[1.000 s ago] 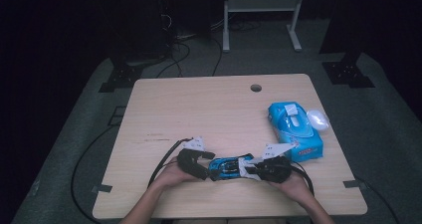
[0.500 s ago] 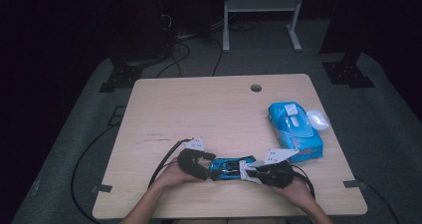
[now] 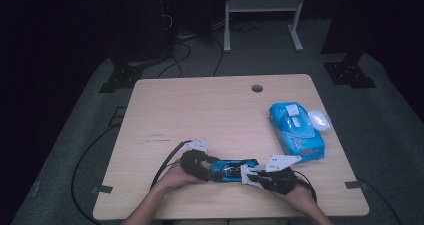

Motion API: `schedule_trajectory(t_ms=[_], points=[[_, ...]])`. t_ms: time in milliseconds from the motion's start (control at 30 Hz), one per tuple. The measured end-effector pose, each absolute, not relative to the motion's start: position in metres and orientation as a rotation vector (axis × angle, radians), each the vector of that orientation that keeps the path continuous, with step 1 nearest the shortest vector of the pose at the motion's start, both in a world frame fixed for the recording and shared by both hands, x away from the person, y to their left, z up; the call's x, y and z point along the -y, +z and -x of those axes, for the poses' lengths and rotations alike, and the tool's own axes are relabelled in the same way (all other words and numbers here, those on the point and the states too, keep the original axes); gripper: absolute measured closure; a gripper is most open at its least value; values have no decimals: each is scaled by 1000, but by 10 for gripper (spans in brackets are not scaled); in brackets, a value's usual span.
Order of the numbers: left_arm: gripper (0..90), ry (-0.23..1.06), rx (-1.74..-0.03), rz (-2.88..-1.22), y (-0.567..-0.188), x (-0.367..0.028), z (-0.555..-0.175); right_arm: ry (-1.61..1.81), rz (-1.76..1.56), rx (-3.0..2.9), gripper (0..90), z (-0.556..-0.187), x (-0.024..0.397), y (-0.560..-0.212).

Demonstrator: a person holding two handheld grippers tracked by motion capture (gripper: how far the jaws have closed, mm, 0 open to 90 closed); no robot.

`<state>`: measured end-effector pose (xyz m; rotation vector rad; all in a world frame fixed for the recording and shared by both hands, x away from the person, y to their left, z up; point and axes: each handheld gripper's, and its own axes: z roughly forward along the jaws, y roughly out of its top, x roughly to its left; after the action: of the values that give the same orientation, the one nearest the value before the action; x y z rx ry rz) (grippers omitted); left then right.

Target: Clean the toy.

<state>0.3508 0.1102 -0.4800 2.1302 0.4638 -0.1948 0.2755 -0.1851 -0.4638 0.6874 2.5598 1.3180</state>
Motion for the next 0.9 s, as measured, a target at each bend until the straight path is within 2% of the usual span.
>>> schedule_trajectory(t_ms=[67, 133, 433, 567, 733, 900], points=[[304, -187, -462, -2135, -479, -111, -350, 1315, -685, -2559, 850, -274, 185, -464], [376, -161, -454, -2131, -477, -113, -350, 1312, -679, -2558, 850, -273, 185, -464], [419, -58, -374, -2142, -471, -113, -337, 1315, -707, -2584, 850, -267, 186, -461], [441, -10, -334, -2148, -469, -114, -330, 1430, -707, -2540, 850, -261, 180, -442], [455, 58, -275, -2161, -467, -114, -323, 1434, -739, -2456, 849, -279, 174, -417], [472, 90, -237, -2167, -465, -114, -318, 1388, -881, -2456, 849, -304, 173, -422]])
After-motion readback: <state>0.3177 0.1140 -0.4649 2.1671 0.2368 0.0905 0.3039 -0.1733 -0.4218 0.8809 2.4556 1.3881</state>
